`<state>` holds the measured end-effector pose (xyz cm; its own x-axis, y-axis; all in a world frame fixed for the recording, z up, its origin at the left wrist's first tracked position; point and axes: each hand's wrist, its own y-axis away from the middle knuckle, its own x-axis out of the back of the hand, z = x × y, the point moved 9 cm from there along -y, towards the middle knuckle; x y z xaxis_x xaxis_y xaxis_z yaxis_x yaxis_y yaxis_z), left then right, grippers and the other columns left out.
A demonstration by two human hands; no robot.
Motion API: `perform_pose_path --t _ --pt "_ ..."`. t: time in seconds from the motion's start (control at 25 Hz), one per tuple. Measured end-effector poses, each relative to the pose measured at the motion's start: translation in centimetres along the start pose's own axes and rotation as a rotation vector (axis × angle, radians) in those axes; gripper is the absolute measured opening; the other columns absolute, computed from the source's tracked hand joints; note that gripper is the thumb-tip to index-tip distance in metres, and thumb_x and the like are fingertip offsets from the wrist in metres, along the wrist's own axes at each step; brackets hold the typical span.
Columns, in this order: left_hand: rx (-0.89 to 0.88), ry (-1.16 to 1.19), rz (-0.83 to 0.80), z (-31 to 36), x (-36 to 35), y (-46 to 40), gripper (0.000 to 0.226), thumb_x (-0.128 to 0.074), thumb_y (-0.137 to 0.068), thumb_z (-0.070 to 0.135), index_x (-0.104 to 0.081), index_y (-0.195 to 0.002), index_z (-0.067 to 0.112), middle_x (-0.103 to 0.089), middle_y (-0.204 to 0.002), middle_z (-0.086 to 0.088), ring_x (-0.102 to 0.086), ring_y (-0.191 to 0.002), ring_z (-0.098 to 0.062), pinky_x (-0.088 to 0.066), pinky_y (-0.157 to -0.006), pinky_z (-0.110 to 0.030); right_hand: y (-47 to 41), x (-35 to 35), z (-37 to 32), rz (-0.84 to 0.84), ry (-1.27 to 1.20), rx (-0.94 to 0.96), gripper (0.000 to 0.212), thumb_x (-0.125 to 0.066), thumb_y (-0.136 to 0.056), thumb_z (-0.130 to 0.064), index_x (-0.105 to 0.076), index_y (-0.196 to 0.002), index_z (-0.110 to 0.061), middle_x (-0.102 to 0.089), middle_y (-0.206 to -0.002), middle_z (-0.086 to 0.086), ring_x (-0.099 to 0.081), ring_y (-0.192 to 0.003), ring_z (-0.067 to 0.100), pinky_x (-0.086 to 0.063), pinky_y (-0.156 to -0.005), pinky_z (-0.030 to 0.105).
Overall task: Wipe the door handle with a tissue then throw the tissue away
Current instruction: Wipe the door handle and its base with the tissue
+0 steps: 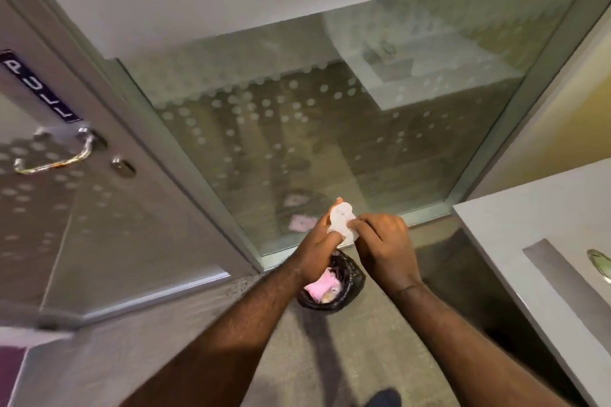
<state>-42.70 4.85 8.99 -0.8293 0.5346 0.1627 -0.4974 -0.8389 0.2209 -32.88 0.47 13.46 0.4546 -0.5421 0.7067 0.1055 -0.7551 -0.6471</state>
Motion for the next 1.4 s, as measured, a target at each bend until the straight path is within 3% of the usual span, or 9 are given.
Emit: perform_pose_path --t 0.12,0.28,0.44,0.52,0.68,0.96,1.12,1.28,1.4 --pt "-0.058 -0.088 0.041 -2.0 7.4 4.7 0.05 -0.045 -0.086 0.022 -0.037 -0.131 0.041 -0.021 -0.154 0.017 -0.021 -0.146 -0.01 -0.017 -0.12 -0.029 -1.6 -3.1 -6.8 0.031 -0.061 0.034 0.019 -0.054 -0.081 -0.008 -0.058 -0.099 -0.014 -0.067 -0.091 0.011 -0.056 -0.08 0.028 -0.037 -0.066 0.035" --pt "-0.033 -0.259 0.215 -4.8 18.8 12.4 0.059 -0.042 -0.087 0.038 -0.035 -0.145 0.031 -0.01 -0.162 0.009 -0.013 -0.143 0.002 -0.014 -0.108 -0.003 -2.8 -7.1 -15.8 0.044 -0.177 -0.028 0.021 -0.048 -0.085 -0.011 -0.062 -0.1 -0.011 -0.063 -0.089 0.014 -0.058 -0.073 0.032 -0.046 -0.059 0.034" --pt "-0.068 -0.401 0.438 -6.2 30.0 19.2 0.067 -0.038 -0.086 0.066 -0.036 -0.146 0.037 -0.011 -0.162 0.015 -0.012 -0.139 0.015 -0.02 -0.121 -0.035 -5.1 -11.9 -23.6 -0.037 -0.294 -0.045 0.029 -0.045 -0.087 -0.012 -0.062 -0.11 -0.016 -0.064 -0.096 0.011 -0.064 -0.075 0.03 -0.052 -0.056 0.032" --pt "-0.102 -0.458 0.547 -5.6 35.3 21.8 0.062 -0.037 -0.087 0.068 -0.034 -0.144 0.045 -0.011 -0.16 0.018 -0.011 -0.138 0.018 -0.02 -0.12 -0.046 -7.0 -13.4 -26.8 -0.021 -0.35 -0.036 0.03 -0.044 -0.086 -0.009 -0.07 -0.101 -0.01 -0.065 -0.1 0.014 -0.066 -0.079 0.029 -0.052 -0.064 0.029" --pt "-0.158 -0.608 0.739 -3.2 44.2 24.6 0.067 -0.035 -0.089 0.068 -0.03 -0.149 0.04 -0.008 -0.162 0.016 -0.011 -0.147 0.001 -0.019 -0.119 -0.054 -12.3 -14.9 -31.7 0.068 -0.385 -0.01 0.035 -0.042 -0.085 -0.007 -0.07 -0.105 -0.001 -0.065 -0.119 0.015 -0.058 -0.107 0.018 -0.035 -0.097 0.009" --pt "-0.173 -1.145 0.908 1.1 53.7 23.3 0.075 -0.03 -0.092 0.063 -0.01 -0.155 0.029 0.002 -0.165 0.003 0.007 -0.149 -0.009 -0.003 -0.12 -0.051 -20.8 -18.3 -34.4 0.215 -0.389 0.094 0.038 -0.043 -0.09 -0.004 -0.058 -0.124 0.003 -0.049 -0.138 0.011 -0.052 -0.121 0.017 -0.033 -0.101 0.009" --pt "-0.124 -1.344 1.039 2.2 58.0 22.3 0.07 -0.031 -0.096 0.054 -0.014 -0.156 0.024 -0.002 -0.164 -0.002 0.005 -0.151 -0.02 0.002 -0.119 -0.052 -25.1 -19.9 -33.3 0.314 -0.377 0.103 0.034 -0.041 -0.1 -0.016 -0.063 -0.118 0.002 -0.056 -0.131 0.01 -0.055 -0.116 0.016 -0.036 -0.103 0.015" --pt "-0.17 -1.401 0.991 2.2 60.5 20.5 0.071 -0.037 -0.093 0.041 -0.005 -0.156 0.028 0.0 -0.165 -0.003 0.006 -0.151 -0.021 0.007 -0.12 -0.046 -27.6 -20.2 -32.7 0.398 -0.281 0.09 0.022 -0.057 -0.092 -0.012 -0.07 -0.108 -0.005 -0.068 -0.117 0.008 -0.06 -0.105 0.014 -0.045 -0.092 0.025" --pt "-0.244 -1.474 0.969 2.1 61.6 19.2 0.079 -0.041 -0.089 0.041 0.0 -0.156 0.029 -0.002 -0.164 -0.005 0.004 -0.151 -0.023 -0.002 -0.119 -0.053 -29.1 -19.1 -33.5 0.502 -0.213 0.087 0.016 -0.062 -0.089 -0.009 -0.071 -0.101 -0.002 -0.071 -0.11 0.008 -0.061 -0.098 0.018 -0.043 -0.087 0.033"
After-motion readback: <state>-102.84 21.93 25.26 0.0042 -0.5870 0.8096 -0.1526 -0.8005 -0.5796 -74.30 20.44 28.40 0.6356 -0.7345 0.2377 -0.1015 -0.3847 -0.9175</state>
